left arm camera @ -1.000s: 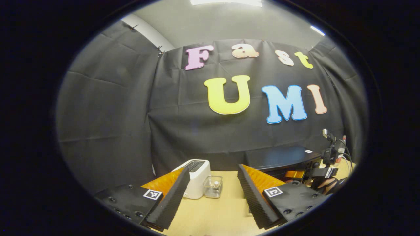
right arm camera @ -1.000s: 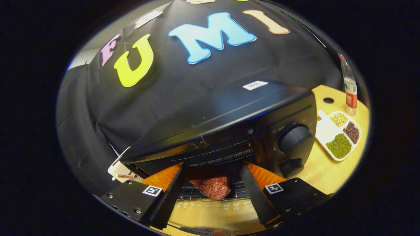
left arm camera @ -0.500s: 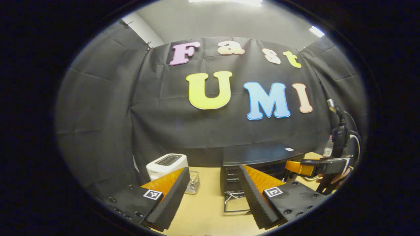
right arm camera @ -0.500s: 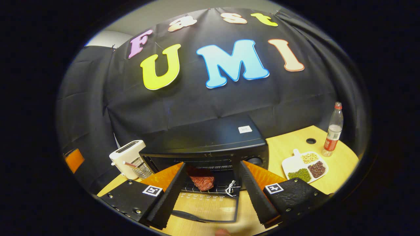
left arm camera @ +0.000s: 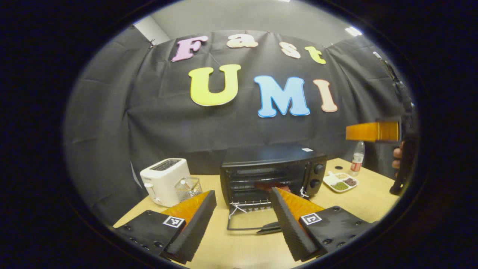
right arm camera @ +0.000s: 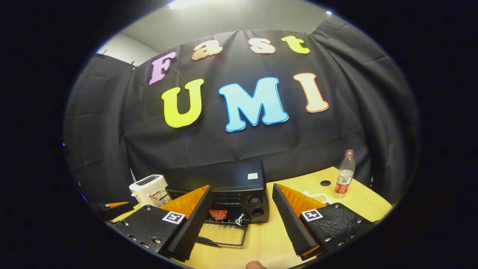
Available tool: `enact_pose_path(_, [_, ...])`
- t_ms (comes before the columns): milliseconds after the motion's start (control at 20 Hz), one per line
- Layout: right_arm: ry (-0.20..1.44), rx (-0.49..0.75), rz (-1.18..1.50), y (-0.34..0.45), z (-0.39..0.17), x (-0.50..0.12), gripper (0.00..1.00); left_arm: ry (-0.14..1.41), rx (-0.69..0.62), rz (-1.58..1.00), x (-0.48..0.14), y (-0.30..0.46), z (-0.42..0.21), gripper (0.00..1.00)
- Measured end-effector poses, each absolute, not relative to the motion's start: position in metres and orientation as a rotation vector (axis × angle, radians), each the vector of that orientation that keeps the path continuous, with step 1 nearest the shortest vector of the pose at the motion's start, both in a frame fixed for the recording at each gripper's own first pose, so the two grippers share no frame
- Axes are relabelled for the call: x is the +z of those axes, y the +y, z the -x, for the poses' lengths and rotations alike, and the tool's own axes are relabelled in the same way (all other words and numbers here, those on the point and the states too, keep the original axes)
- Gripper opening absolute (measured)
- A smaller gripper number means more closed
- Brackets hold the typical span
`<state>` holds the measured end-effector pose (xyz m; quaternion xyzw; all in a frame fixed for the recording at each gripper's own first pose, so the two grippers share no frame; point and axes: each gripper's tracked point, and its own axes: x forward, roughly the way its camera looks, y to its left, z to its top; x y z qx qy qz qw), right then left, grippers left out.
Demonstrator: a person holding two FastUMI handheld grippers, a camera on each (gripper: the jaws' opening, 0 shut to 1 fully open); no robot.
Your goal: Open the electric oven with the left hand, put the food in, and close the electric oven.
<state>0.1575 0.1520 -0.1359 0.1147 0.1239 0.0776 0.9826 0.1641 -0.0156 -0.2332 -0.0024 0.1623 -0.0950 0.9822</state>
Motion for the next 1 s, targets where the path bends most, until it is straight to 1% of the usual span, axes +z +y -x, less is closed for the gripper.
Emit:
enact_pose_path(50, [0.241,0.141,-0.227,0.144,-0.152,-0.131,0.98,0.342,-0.201,-0.002,-0.242,-0.022,-0.162,0.97])
enact_pose_path(100, [0.231,0.126,-0.222,0.135,-0.147,-0.126,0.97,0.358,-0.214,-0.010,-0.249,-0.029,-0.159,0.97])
enact_pose_path(150, [0.223,0.107,-0.213,0.125,-0.143,-0.121,0.97,0.377,-0.231,-0.015,-0.258,-0.037,-0.157,0.97])
enact_pose_path(200, [0.216,0.091,-0.209,0.117,-0.139,-0.117,0.98,0.402,-0.248,-0.019,-0.270,-0.046,-0.154,1.00])
enact_pose_path(250, [0.211,0.082,-0.203,0.111,-0.136,-0.114,0.98,0.428,-0.260,-0.019,-0.281,-0.054,-0.153,1.00])
enact_pose_path(300, [0.209,0.078,-0.199,0.106,-0.132,-0.112,0.98,0.454,-0.273,-0.016,-0.291,-0.061,-0.150,0.95])
enact_pose_path(350, [0.211,0.075,-0.193,0.102,-0.127,-0.111,0.98,0.481,-0.281,-0.013,-0.301,-0.067,-0.148,0.96])
enact_pose_path(400, [0.219,0.067,-0.182,0.096,-0.124,-0.111,0.98,0.512,-0.290,-0.010,-0.313,-0.075,-0.145,0.91])
enact_pose_path(450, [0.223,0.056,-0.167,0.091,-0.122,-0.111,0.98,0.542,-0.294,-0.010,-0.323,-0.080,-0.143,0.97])
enact_pose_path(500, [0.224,0.042,-0.151,0.084,-0.118,-0.110,0.98,0.573,-0.298,-0.010,-0.334,-0.084,-0.140,1.00])
enact_pose_path(600, [0.222,0.017,-0.132,0.075,-0.113,-0.106,0.98,0.638,-0.307,-0.006,-0.354,-0.092,-0.136,1.00])
enact_pose_path(650, [0.224,0.007,-0.128,0.072,-0.111,-0.106,0.98,0.664,-0.316,0.000,-0.362,-0.098,-0.134,0.98])
enact_pose_path(900, [0.240,-0.060,-0.117,0.046,-0.101,-0.106,0.98,0.800,-0.317,0.009,-0.407,-0.112,-0.136,0.98])
enact_pose_path(950, [0.242,-0.073,-0.113,0.042,-0.100,-0.106,0.98,0.819,-0.313,0.007,-0.413,-0.114,-0.136,1.00])
enact_pose_path(1000, [0.242,-0.084,-0.109,0.038,-0.098,-0.105,0.98,0.834,-0.310,0.000,-0.419,-0.115,-0.137,1.00])
